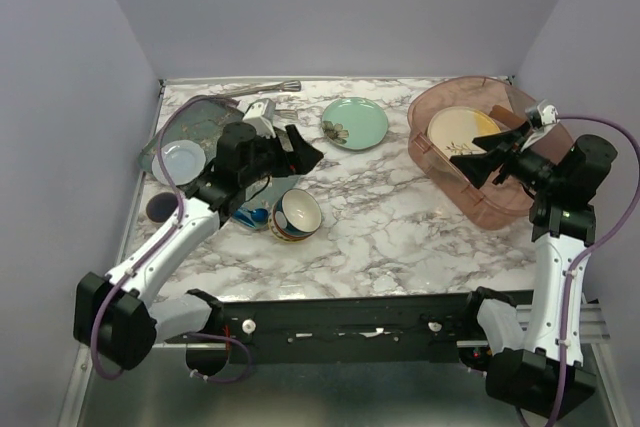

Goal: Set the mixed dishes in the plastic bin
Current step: Pick up the plate at the center of the board.

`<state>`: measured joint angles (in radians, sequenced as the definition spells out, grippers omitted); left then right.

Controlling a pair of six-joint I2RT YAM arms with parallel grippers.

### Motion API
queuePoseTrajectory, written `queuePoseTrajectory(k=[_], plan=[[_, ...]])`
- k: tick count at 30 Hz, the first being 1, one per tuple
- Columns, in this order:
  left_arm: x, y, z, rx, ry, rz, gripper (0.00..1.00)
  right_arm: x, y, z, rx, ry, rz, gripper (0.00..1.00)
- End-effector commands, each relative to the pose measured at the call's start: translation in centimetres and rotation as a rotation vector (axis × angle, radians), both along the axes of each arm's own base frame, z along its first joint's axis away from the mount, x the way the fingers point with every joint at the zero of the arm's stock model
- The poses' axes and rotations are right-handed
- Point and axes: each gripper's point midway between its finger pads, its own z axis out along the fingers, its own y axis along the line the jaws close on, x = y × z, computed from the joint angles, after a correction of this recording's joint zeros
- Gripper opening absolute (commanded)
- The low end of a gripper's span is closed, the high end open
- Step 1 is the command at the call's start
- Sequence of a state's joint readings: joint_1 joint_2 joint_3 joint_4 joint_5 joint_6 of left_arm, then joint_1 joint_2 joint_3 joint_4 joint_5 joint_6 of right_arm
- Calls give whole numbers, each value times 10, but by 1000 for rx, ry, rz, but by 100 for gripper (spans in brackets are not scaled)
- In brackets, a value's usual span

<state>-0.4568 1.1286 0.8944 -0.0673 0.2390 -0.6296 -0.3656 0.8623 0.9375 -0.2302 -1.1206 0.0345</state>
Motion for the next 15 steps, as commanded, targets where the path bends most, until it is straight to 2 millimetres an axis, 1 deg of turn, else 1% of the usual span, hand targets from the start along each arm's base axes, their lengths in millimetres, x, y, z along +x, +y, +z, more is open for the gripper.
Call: queuePoseTrajectory(k=[1, 2, 3, 4, 5, 6, 7, 8, 9, 10, 11, 12, 13, 14, 15], plan=[[36, -16, 13, -34, 17, 112, 99, -7, 6, 2, 3, -18, 37, 88], [44, -22, 2, -27, 45, 122, 99, -7, 6, 2, 2, -19, 37, 88], [50, -25, 6, -33, 40, 134, 99, -6, 6, 2, 2, -19, 36, 88], [54, -29, 4, -34, 48, 138, 99, -6, 6, 1, 2, -17, 37, 88], [60, -36, -6, -25, 68, 139, 99, -6, 6, 2, 2, -19, 37, 88], [65, -40, -1, -40, 69, 144, 99, -6, 6, 1, 3, -16, 37, 88], [69, -43, -3, -43, 77, 150, 99, -6, 6, 1, 2, -17, 37, 88], [75, -48, -14, -34, 102, 152, 99, -6, 6, 1, 3, -16, 37, 88], [81, -52, -10, -49, 102, 156, 99, -6, 6, 1, 2, -17, 37, 88], [86, -53, -10, -54, 112, 179, 99, -6, 6, 1, 3, -16, 37, 88], [91, -57, -24, -36, 144, 179, 99, -6, 6, 1, 3, -16, 37, 88], [96, -60, -20, -40, 139, 177, 99, -6, 6, 0, 4, -15, 37, 88], [100, -62, -22, -46, 146, 182, 99, -6, 6, 0, 3, -16, 39, 88], [105, -63, -33, -35, 175, 203, 99, -5, 6, 0, 5, -12, 37, 88], [110, -66, -28, -48, 174, 208, 99, -5, 6, -1, 4, -11, 37, 88]])
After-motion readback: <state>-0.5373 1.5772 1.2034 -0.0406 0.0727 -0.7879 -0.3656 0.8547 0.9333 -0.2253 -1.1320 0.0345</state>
